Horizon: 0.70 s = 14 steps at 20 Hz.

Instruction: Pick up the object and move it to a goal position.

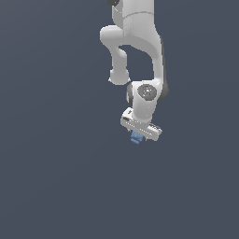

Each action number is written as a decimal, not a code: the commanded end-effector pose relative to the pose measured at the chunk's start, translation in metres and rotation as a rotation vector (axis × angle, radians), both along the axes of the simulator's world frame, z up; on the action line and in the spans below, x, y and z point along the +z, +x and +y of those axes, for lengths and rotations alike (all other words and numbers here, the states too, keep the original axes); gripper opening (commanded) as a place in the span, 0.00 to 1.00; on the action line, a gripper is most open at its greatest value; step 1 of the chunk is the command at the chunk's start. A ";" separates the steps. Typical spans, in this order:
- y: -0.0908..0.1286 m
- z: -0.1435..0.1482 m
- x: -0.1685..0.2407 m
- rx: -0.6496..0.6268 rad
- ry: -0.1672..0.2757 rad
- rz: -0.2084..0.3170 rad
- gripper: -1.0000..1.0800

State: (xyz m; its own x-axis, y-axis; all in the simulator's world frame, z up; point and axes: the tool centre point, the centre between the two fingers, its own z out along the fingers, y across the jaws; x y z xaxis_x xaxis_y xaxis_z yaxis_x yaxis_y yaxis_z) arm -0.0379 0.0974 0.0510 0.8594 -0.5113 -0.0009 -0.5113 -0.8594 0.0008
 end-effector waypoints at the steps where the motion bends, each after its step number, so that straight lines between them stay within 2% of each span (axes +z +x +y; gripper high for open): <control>1: 0.001 0.000 -0.007 0.000 0.000 -0.001 0.96; 4: 0.001 0.000 -0.009 -0.001 0.000 -0.001 0.96; 5: 0.001 0.000 -0.009 -0.001 0.000 -0.001 0.00; 14: 0.001 0.000 -0.009 -0.001 0.000 -0.001 0.00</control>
